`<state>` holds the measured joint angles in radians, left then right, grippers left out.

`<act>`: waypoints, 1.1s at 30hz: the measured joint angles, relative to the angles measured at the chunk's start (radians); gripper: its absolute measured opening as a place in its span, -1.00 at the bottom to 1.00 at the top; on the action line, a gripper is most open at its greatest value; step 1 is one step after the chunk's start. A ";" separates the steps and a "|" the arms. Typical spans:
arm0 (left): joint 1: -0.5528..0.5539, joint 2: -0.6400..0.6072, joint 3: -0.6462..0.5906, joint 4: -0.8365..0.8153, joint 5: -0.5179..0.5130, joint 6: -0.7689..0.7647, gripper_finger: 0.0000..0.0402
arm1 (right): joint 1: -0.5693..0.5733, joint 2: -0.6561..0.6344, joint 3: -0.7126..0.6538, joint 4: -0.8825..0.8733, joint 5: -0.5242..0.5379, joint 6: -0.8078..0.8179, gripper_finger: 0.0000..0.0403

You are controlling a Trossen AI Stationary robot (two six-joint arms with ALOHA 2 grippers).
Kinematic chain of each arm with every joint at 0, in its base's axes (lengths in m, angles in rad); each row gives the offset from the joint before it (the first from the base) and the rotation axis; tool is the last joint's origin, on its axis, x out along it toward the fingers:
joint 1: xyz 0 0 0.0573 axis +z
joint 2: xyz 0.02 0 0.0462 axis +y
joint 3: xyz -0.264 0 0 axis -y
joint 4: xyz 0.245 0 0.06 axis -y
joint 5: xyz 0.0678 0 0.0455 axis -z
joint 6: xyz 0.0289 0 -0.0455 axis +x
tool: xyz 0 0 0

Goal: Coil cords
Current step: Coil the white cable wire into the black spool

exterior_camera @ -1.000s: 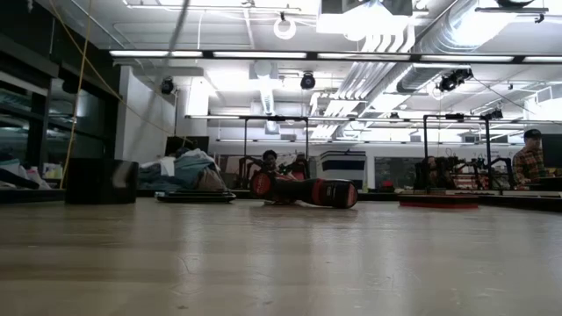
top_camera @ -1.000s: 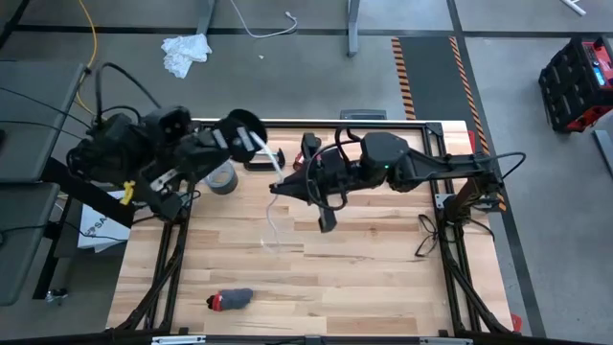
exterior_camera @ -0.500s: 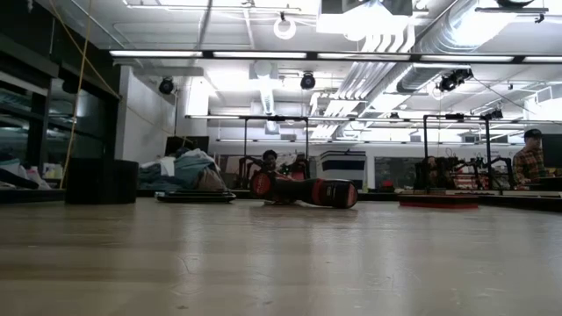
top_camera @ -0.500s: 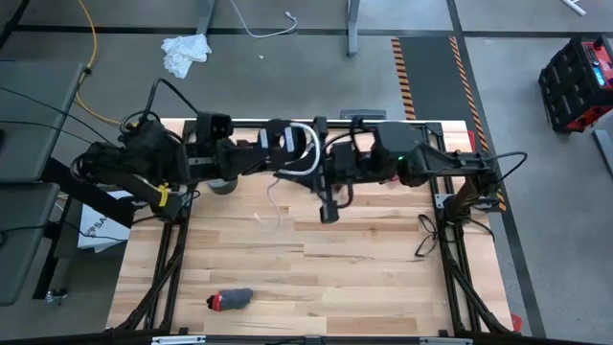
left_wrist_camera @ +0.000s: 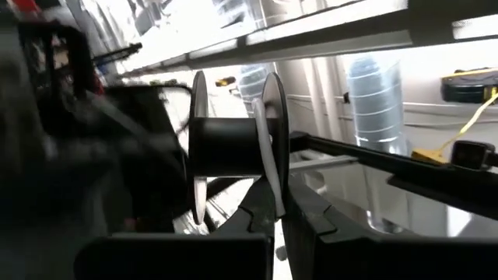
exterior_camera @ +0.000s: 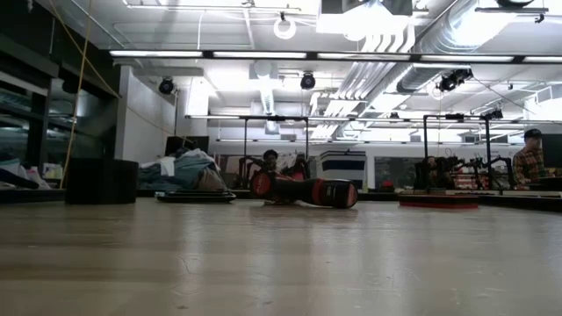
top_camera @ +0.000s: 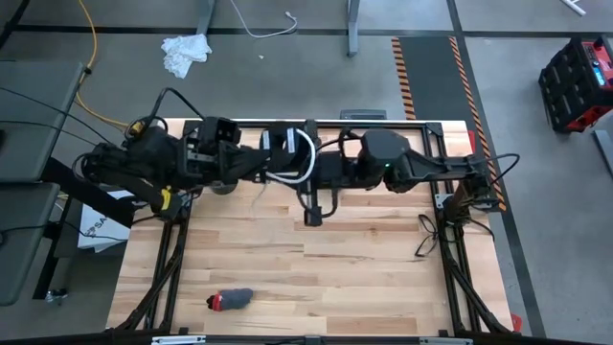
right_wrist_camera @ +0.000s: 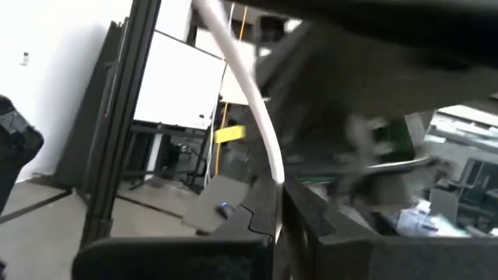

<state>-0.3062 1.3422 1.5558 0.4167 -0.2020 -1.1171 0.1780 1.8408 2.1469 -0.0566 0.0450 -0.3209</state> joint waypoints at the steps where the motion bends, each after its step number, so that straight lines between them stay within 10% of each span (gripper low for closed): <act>1: -0.008 -0.001 0.000 0.000 -0.005 -0.003 -1.00 | -0.001 -0.002 0.000 0.002 0.001 -0.002 -1.00; 33: -0.116 -0.005 0.000 -0.001 -0.042 -0.060 -1.00 | -0.070 0.056 0.000 0.200 -0.077 -0.002 -1.00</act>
<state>-0.4219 1.3369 1.5556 0.4162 -0.2443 -1.1772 0.1075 1.8973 2.1471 0.1435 -0.0316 -0.3233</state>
